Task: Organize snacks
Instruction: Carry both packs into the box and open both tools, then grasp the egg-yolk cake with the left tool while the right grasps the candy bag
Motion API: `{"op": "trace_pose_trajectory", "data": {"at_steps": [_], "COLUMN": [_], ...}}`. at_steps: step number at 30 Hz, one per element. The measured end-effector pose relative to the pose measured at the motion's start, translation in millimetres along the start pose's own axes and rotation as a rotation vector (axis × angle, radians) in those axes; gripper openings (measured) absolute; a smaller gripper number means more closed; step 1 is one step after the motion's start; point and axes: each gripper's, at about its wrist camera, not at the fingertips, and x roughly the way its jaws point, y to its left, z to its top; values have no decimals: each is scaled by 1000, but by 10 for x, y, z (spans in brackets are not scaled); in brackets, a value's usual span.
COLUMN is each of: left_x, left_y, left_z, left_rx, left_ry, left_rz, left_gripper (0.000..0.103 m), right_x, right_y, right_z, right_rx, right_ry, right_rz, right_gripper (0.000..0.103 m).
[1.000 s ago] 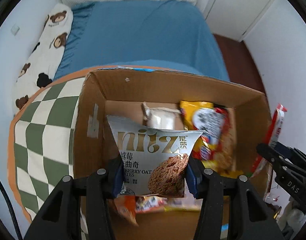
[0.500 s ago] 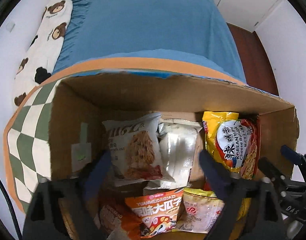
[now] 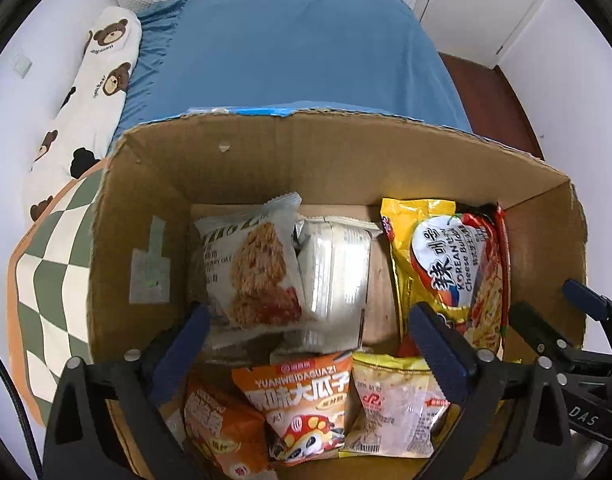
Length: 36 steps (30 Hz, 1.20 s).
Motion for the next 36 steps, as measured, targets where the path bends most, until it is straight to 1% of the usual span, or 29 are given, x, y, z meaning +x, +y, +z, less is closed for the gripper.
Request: {"op": "trace_pose_trajectory", "data": {"at_steps": [4,11,13,20,27,29,32,34,36], "left_x": [-193,-733,-900,-1402,-1803,-1870,-1906,-1879,-1763], "left_y": [-26,-94,-110,-185,-232,-219,-184,-161,-114], "left_z": [-110,-428,-568,-1069,-1614,-1743,-1945,-2092,-2287], "left_rx": [4,2,2,12,18,12,-2,-7,-8], "left_ry": [-61,-200,-242,-353,-443,-458,-451,-431,-389], "left_rz": [-6,-7,-7,-2,22,20,4,-1,4], "left_gripper": [102,102,102,102,102,102,102,102,102], "right_x": [-188,-670,-815,-1337,-1860,-1984,-2129,-2147,-2062], "right_y": [32,43,33,26,59,66,61,60,44], "right_z": [-107,-429,-536,-983,-1480,-1641,-1873,-2022,-2190], "right_rx": [-1,-25,-25,-19,3,9,15,20,30], "right_ry": [-51,-152,-182,-287,-376,-392,-404,-385,-341], "right_rz": [-24,-45,-48,-53,-29,-25,-3,20,51], "right_gripper": [100,100,100,100,100,100,100,100,100]}}
